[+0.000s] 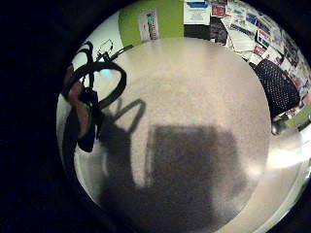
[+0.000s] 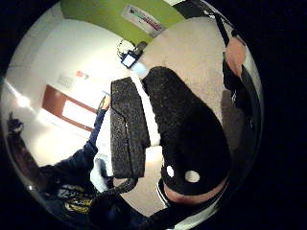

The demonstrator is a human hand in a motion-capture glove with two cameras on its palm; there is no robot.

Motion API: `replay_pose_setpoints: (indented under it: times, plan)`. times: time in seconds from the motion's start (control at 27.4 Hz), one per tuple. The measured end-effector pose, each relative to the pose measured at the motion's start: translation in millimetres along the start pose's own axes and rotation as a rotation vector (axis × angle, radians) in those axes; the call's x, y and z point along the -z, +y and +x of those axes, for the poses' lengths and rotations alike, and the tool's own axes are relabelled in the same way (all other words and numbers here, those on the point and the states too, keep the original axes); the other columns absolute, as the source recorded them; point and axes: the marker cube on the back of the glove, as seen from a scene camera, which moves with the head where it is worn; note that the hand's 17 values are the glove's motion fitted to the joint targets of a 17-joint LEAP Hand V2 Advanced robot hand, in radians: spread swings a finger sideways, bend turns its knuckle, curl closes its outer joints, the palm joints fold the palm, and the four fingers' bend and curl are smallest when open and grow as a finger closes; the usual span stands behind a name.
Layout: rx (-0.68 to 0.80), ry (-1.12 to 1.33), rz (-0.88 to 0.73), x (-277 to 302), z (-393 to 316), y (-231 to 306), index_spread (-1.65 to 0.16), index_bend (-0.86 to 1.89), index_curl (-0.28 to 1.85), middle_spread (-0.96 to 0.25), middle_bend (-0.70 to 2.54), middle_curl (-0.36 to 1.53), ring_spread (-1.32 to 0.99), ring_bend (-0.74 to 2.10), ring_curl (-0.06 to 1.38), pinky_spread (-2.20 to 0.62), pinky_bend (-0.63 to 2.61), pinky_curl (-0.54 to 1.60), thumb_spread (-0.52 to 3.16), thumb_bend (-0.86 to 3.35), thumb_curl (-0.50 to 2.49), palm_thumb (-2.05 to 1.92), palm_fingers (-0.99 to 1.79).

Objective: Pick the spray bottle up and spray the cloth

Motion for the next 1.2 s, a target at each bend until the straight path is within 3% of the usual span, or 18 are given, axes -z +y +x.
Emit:
replay_pose_setpoints:
  times: [1.2]
  plan:
    - [-0.028,0.032,0.015,11.9,6.3,-1.6,-0.2,0.14,0.36,-0.07,0.44,0.51,-0.13,0.61,0.48,-0.27,0.63,0.48,1.37,-0.01,0.23,0.28,1.23]
